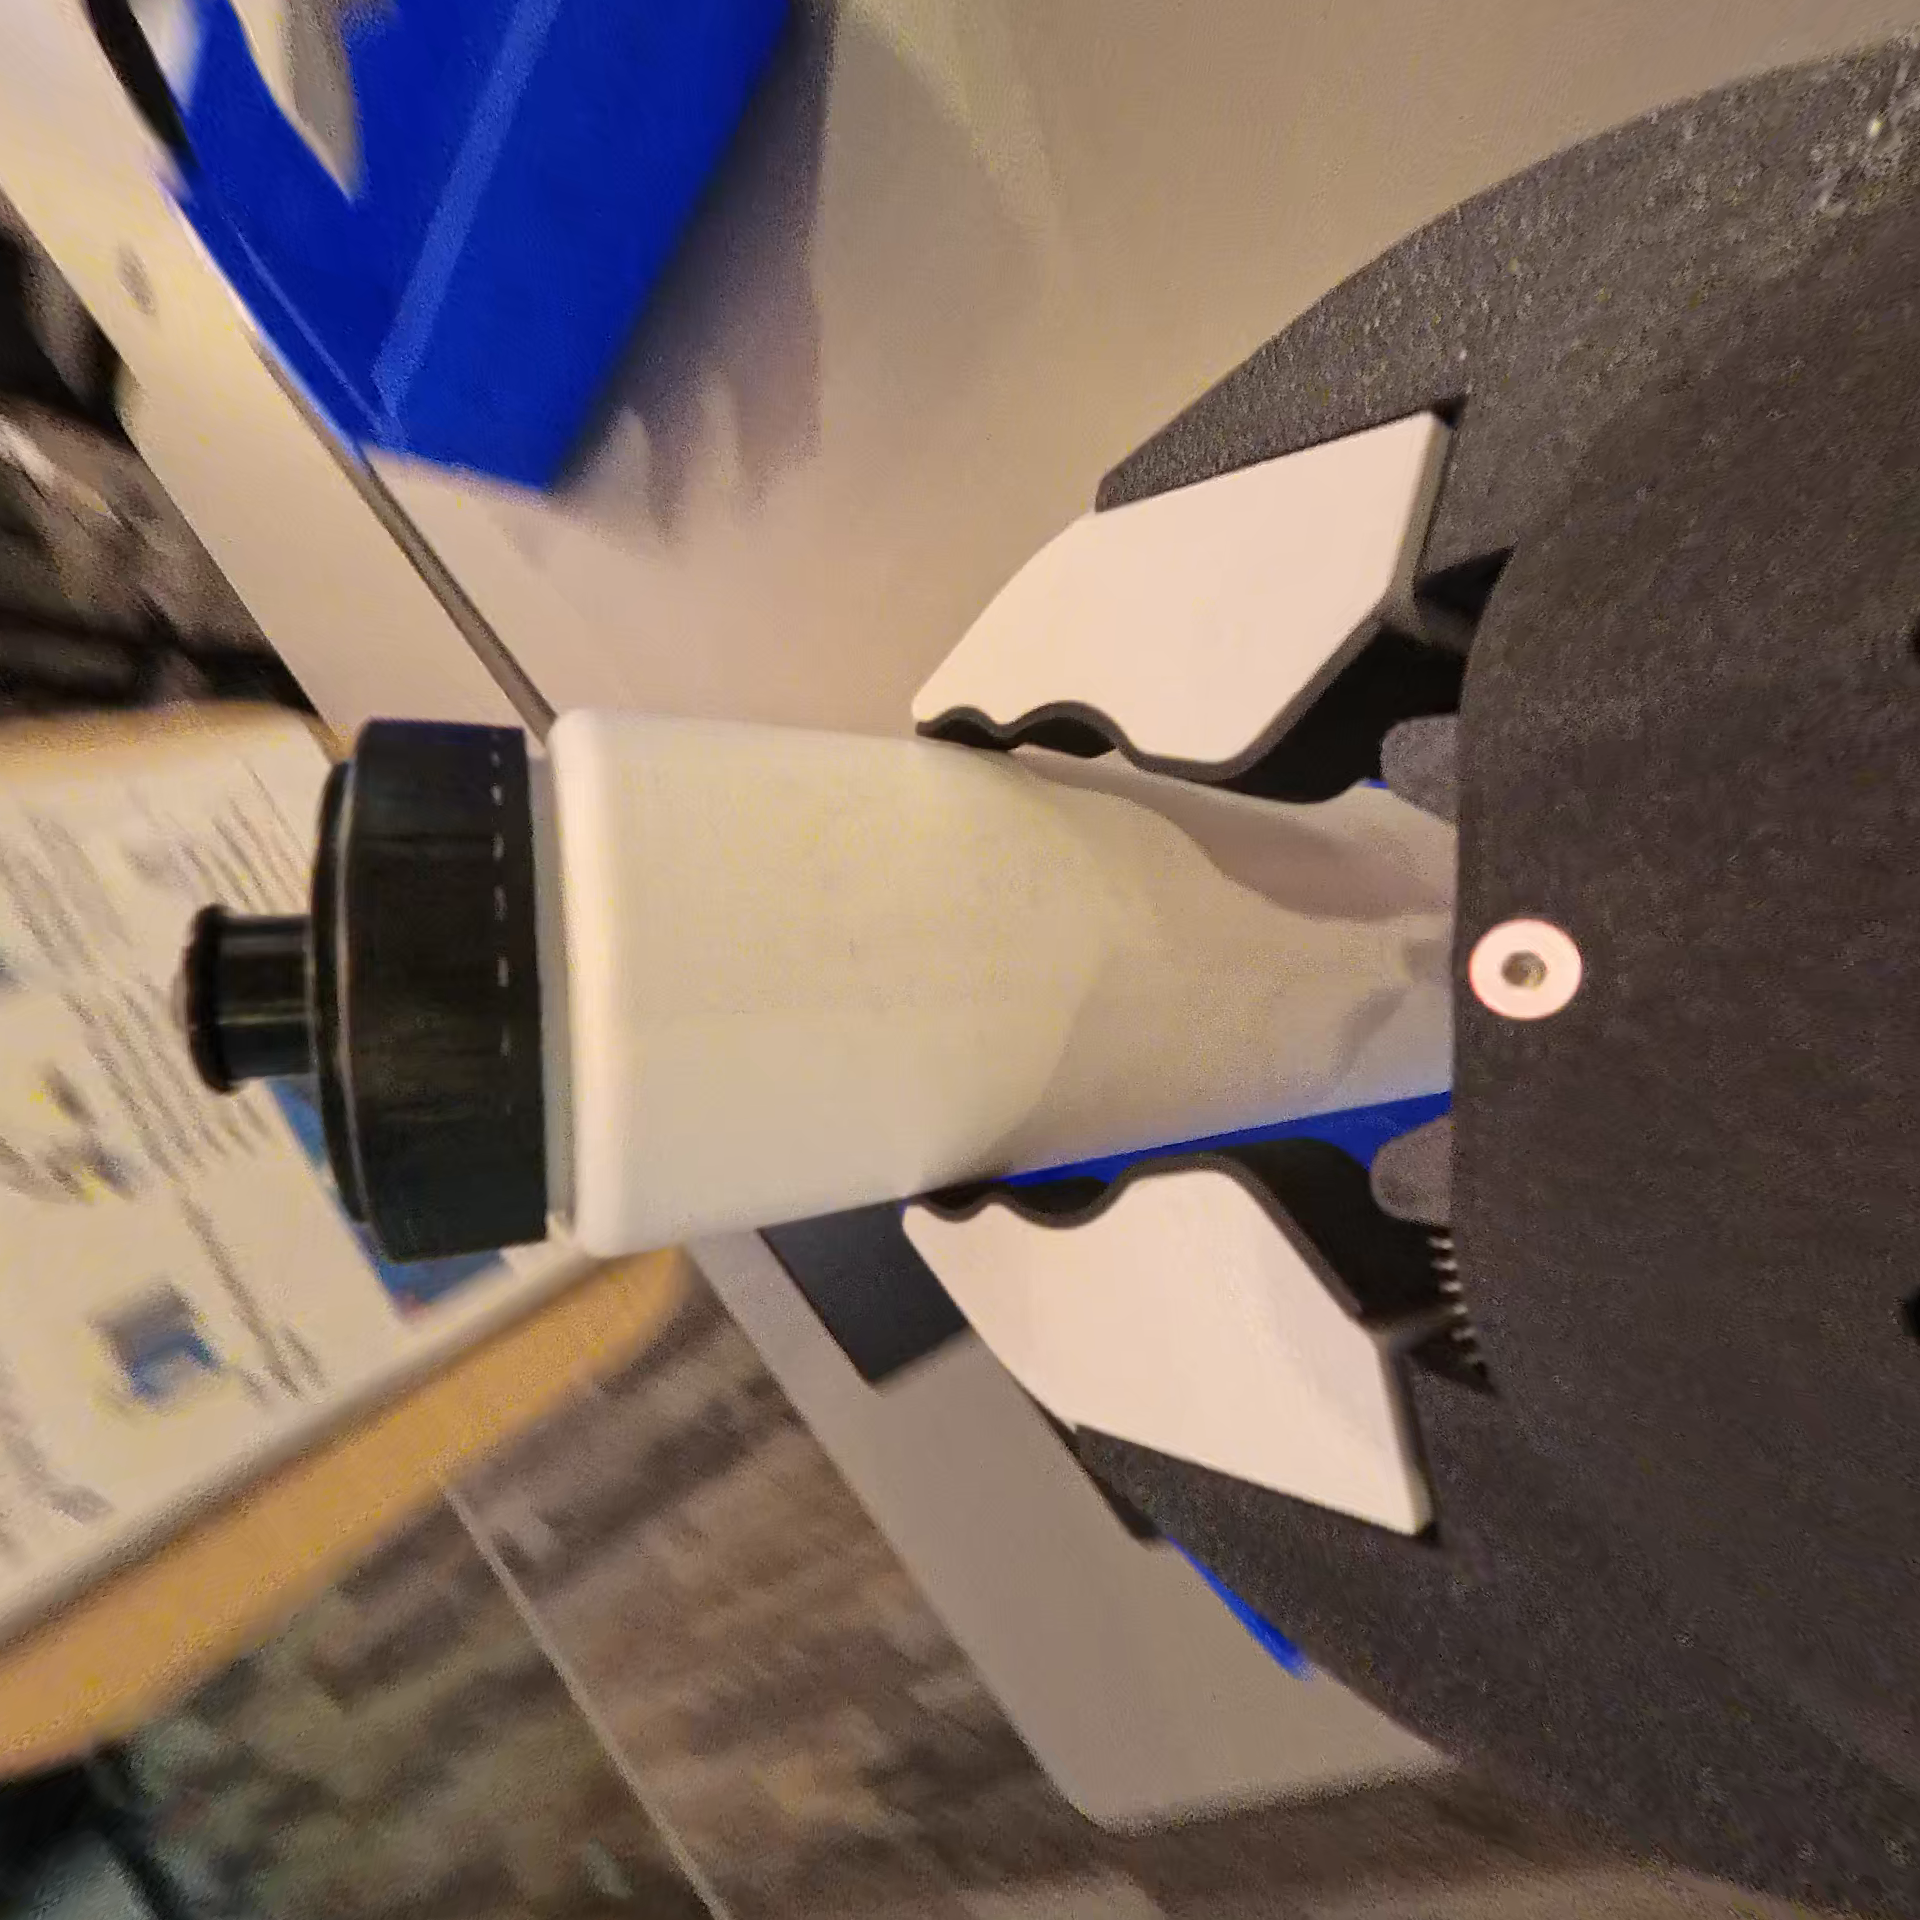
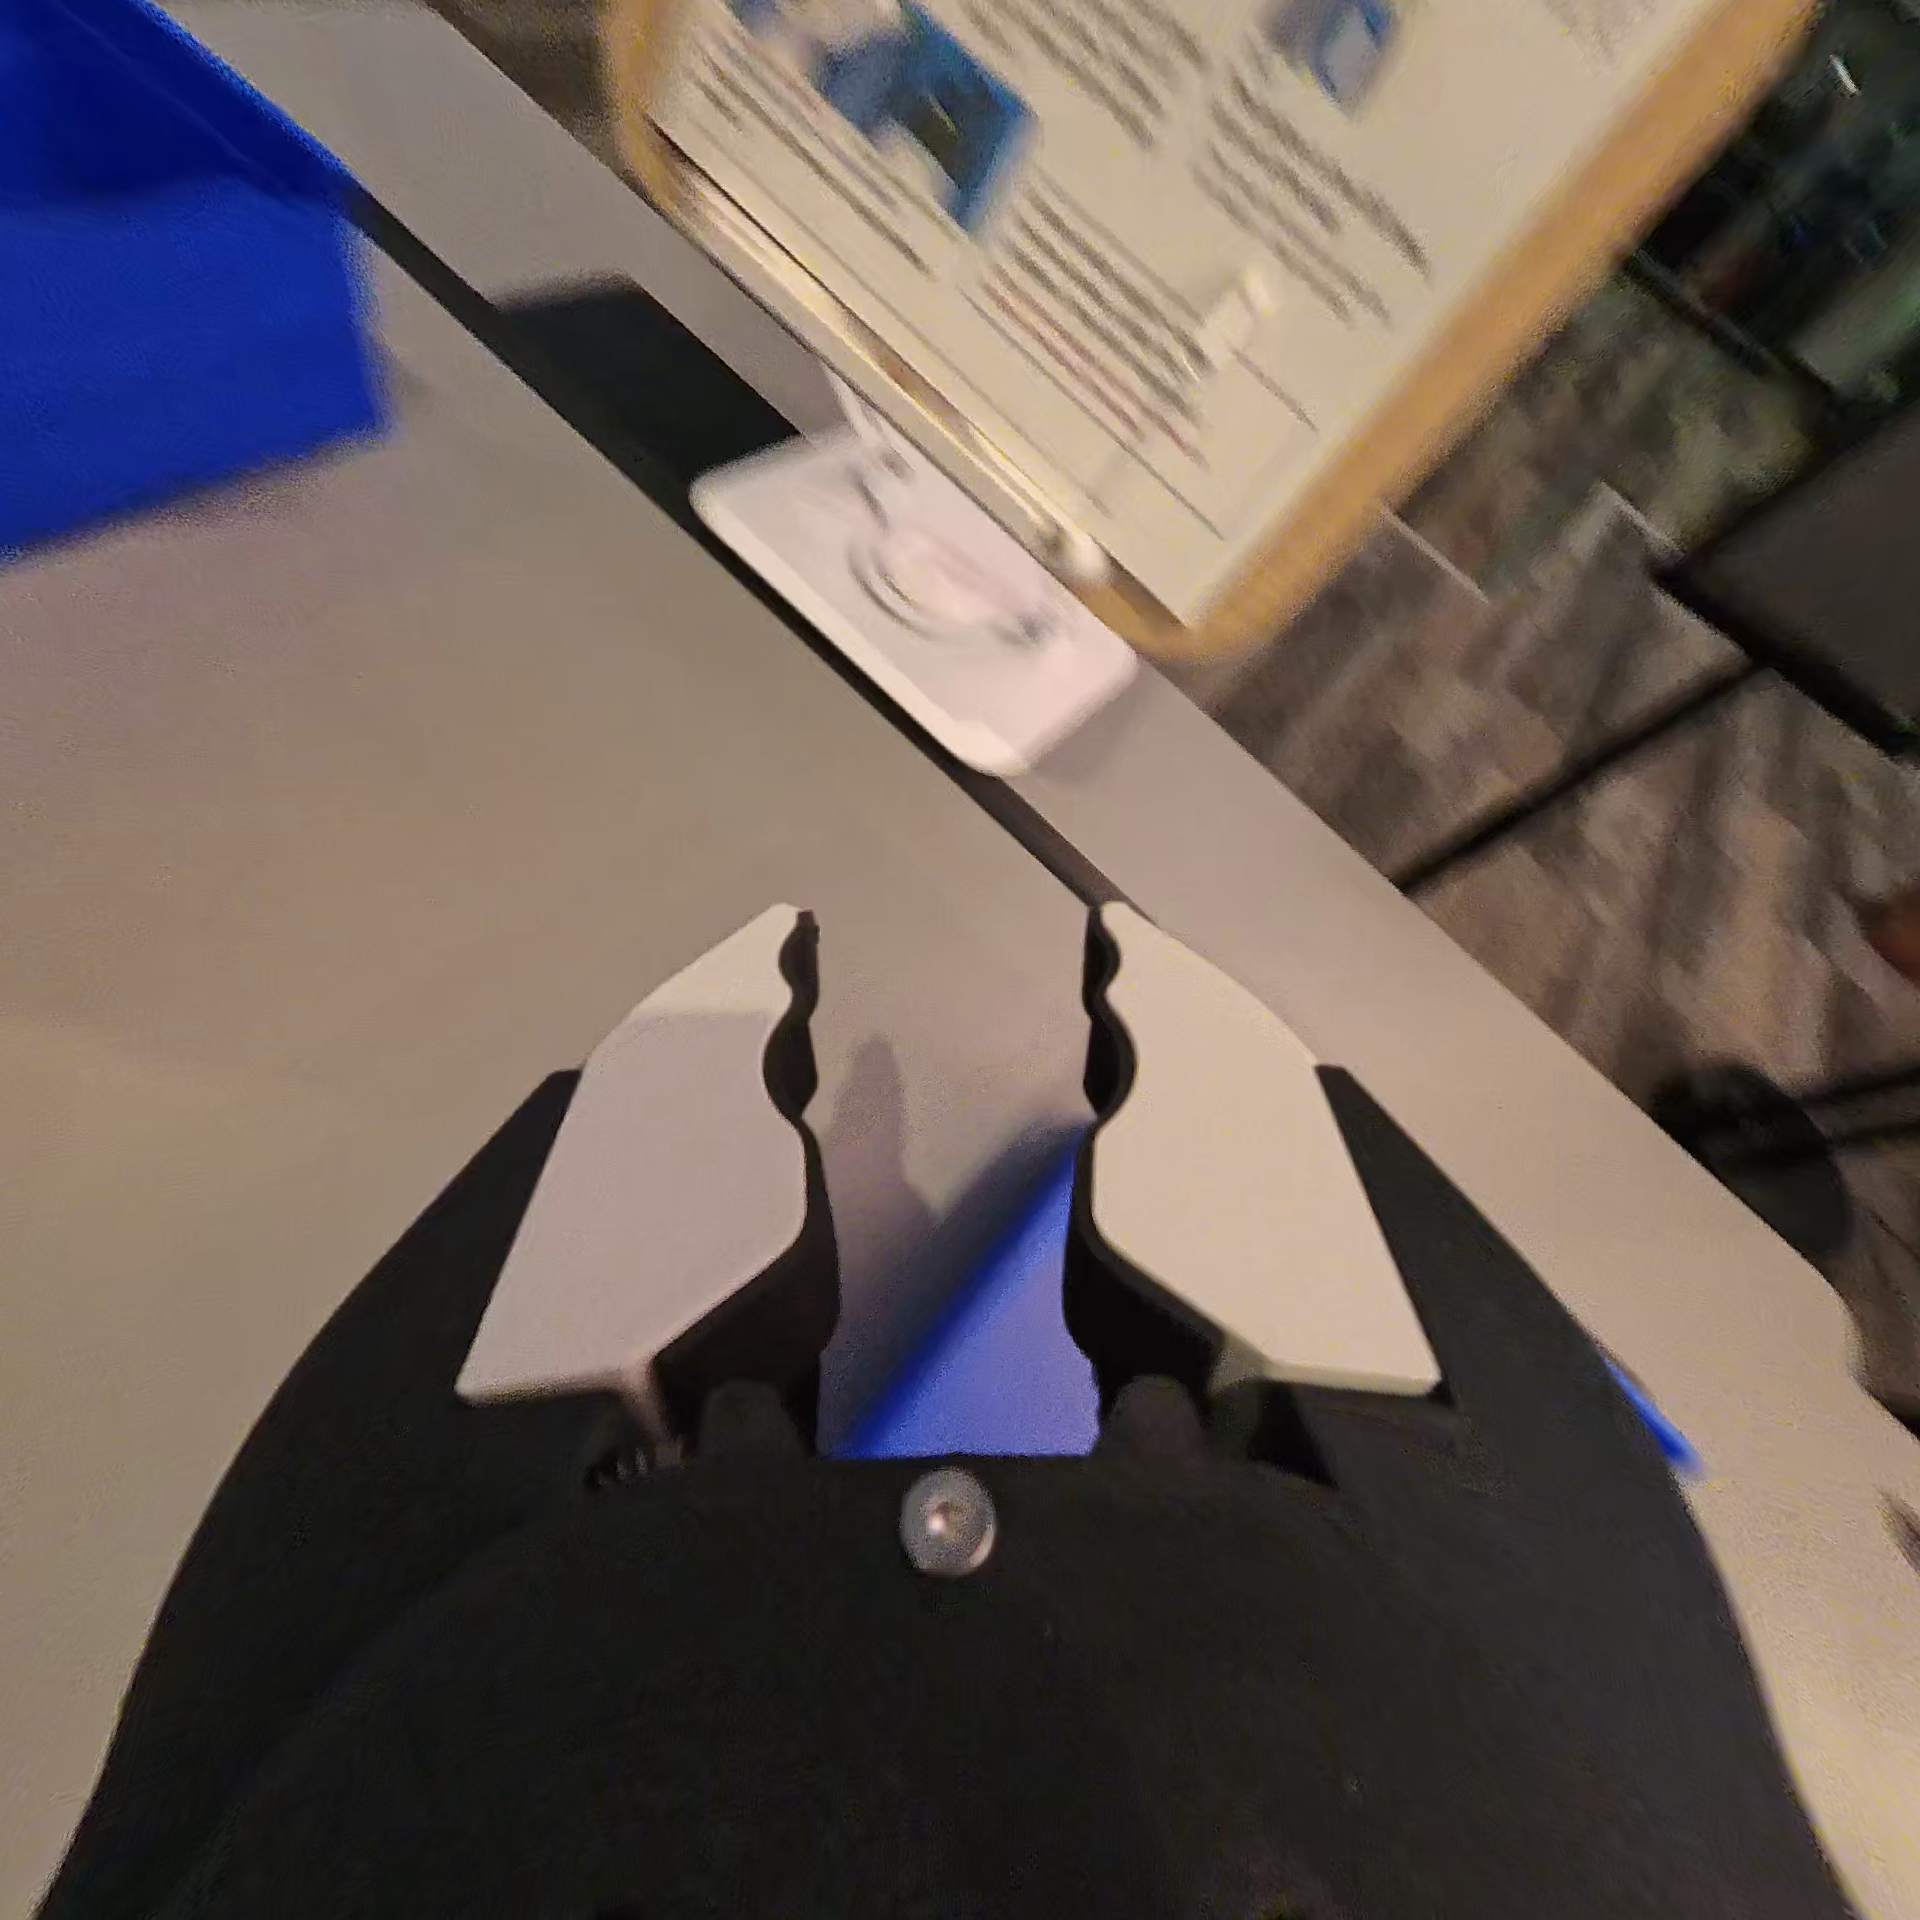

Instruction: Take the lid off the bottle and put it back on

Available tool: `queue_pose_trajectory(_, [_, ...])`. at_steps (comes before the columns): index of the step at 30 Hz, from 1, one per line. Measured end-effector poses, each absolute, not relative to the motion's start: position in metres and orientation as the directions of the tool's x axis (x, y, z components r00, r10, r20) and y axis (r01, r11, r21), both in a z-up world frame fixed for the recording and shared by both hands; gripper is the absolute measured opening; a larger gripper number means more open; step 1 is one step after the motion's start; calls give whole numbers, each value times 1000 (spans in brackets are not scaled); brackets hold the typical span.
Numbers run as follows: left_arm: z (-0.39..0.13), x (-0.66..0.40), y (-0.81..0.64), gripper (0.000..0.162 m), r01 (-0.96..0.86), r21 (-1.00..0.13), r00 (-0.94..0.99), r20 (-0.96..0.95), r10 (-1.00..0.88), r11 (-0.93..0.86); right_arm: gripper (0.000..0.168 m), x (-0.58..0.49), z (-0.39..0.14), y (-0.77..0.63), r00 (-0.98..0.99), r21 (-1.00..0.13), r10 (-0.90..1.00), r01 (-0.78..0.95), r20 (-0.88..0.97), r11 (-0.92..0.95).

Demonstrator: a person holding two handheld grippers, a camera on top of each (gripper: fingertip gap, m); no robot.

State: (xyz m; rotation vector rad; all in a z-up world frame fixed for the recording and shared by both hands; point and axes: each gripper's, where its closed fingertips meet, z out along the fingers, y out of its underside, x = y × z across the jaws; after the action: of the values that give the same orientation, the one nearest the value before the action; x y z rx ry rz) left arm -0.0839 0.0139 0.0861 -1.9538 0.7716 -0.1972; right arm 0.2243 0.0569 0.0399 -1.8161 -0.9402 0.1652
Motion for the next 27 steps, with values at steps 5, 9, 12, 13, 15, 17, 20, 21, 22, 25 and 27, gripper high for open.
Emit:
queue_pose_trajectory(5, [88,23,-24,80,-370,-915,560,-80,-824,-163,61,129,86,-26,331,-991,943,133,37,-7])
queue_pose_trajectory(9, [61,79,-40,80,-367,-918,419,-19,-908,-151,92,105,86,-44,183,-990,973,-26,-142,-140])
queue_pose_trajectory(12, [40,100,-38,80,-385,-913,402,-37,-915,-132,96,94,62,-42,174,-986,974,58,-145,-157])
queue_pose_trajectory(13, [34,104,-38,81,-393,-912,392,-53,-919,-116,85,95,57,-37,204,-989,972,73,-115,-132])
queue_pose_trajectory(15, [27,106,-33,80,-401,-912,399,-86,-913,-89,76,95,50,-31,218,-990,972,82,-91,-111])
queue_pose_trajectory(17, [21,107,-29,81,-387,-918,401,-87,-912,-82,75,96,44,-28,220,-989,971,97,-89,-112])
queue_pose_trajectory(20, [16,106,-25,81,-386,-919,397,-82,-914,-85,75,96,37,-24,218,-988,972,105,-87,-113])
queue_pose_trajectory(21, [15,104,-22,82,-401,-913,405,-98,-909,-80,75,96,35,-22,222,-988,971,107,-88,-114])
queue_pose_trajectory(22, [14,102,-21,82,-420,-905,405,-118,-907,-70,75,96,33,-20,231,-988,969,109,-85,-112])
queue_pose_trajectory(25, [16,94,-18,81,-442,-897,414,-171,-894,-33,75,97,27,-14,249,-986,964,110,-97,-128])
queue_pose_trajectory(27, [22,90,-16,79,-413,-911,420,-173,-891,-17,75,99,22,-7,275,-986,957,109,-92,-126])
